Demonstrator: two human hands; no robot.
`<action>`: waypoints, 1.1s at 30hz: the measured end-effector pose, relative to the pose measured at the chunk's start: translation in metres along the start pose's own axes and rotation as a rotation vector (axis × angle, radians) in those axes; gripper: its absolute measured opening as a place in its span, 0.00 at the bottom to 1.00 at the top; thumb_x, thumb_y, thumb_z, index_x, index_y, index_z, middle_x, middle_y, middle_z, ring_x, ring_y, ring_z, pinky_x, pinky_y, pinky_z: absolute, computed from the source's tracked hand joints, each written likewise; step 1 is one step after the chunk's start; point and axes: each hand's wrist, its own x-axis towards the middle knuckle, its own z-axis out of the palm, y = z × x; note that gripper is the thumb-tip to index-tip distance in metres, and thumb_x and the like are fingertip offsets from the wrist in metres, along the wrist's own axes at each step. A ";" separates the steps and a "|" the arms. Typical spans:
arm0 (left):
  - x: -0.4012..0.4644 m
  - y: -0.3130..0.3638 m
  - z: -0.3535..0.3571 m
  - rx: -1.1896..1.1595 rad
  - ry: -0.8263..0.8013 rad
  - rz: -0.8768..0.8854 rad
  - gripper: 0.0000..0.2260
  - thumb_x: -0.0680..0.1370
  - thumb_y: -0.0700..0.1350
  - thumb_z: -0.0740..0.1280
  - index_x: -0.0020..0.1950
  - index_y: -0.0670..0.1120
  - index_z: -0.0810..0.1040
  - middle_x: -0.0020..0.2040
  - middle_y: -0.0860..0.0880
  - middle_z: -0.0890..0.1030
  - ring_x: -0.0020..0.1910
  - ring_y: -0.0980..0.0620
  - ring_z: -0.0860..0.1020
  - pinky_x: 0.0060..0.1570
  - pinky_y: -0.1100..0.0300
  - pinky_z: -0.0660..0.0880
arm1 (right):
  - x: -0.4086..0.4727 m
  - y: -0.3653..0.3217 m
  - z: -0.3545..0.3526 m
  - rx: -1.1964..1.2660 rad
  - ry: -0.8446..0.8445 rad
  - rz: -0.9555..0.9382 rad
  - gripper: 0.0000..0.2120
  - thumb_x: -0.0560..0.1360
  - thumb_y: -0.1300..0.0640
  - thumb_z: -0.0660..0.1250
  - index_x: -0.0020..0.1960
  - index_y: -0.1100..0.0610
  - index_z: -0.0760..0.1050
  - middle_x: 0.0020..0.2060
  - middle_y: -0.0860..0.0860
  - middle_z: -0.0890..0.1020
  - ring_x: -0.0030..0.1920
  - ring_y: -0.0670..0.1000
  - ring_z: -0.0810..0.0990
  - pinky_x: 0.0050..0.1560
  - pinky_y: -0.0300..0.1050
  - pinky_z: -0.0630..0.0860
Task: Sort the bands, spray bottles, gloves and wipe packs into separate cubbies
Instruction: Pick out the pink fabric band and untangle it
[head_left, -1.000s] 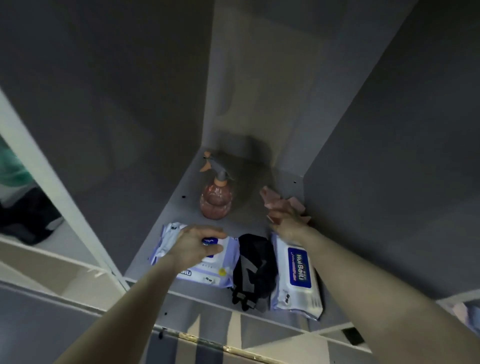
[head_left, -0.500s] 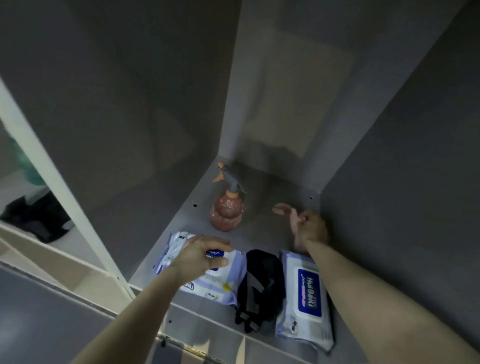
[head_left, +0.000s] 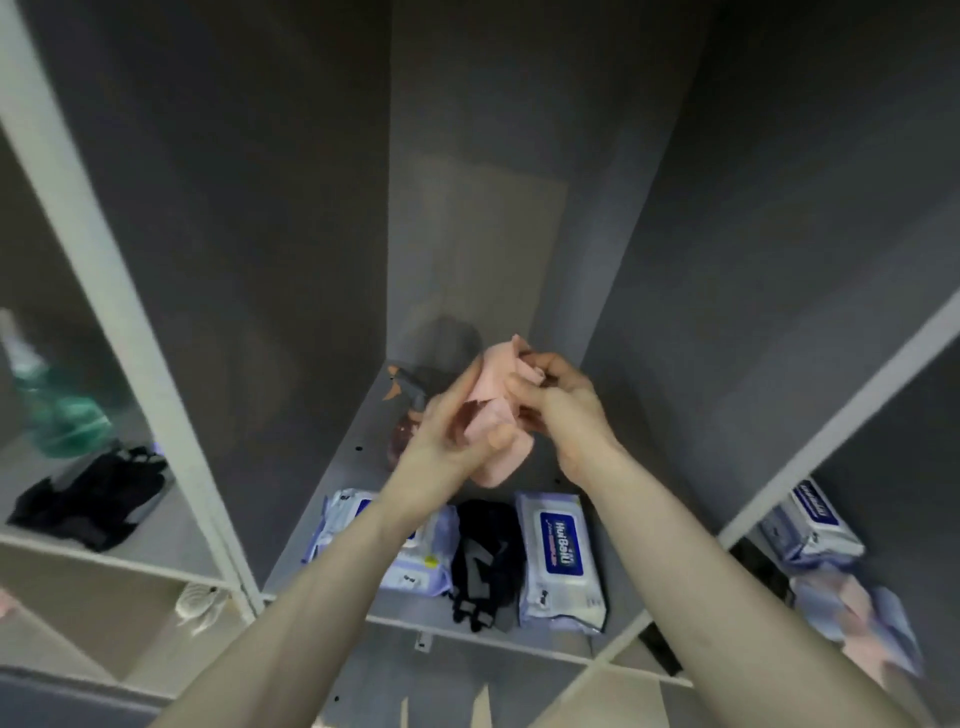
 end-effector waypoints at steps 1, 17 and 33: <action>-0.008 0.015 0.006 -0.054 -0.058 0.007 0.30 0.72 0.49 0.71 0.71 0.59 0.65 0.66 0.59 0.74 0.65 0.61 0.73 0.62 0.64 0.72 | -0.016 -0.007 0.003 0.012 -0.050 0.001 0.10 0.74 0.67 0.67 0.41 0.53 0.75 0.40 0.50 0.82 0.37 0.49 0.79 0.32 0.39 0.76; -0.134 0.087 0.021 -0.349 0.364 -0.263 0.11 0.75 0.47 0.69 0.50 0.40 0.83 0.46 0.37 0.84 0.46 0.39 0.82 0.49 0.44 0.78 | -0.201 -0.031 0.009 0.103 -0.036 -0.037 0.09 0.74 0.60 0.70 0.54 0.59 0.77 0.33 0.53 0.80 0.30 0.44 0.78 0.30 0.33 0.73; -0.157 0.109 0.060 -0.296 0.369 -0.305 0.15 0.81 0.51 0.59 0.50 0.44 0.83 0.42 0.46 0.86 0.38 0.53 0.83 0.33 0.63 0.77 | -0.239 -0.031 -0.021 0.094 0.138 -0.034 0.15 0.74 0.44 0.68 0.44 0.57 0.78 0.40 0.50 0.83 0.41 0.47 0.79 0.45 0.43 0.74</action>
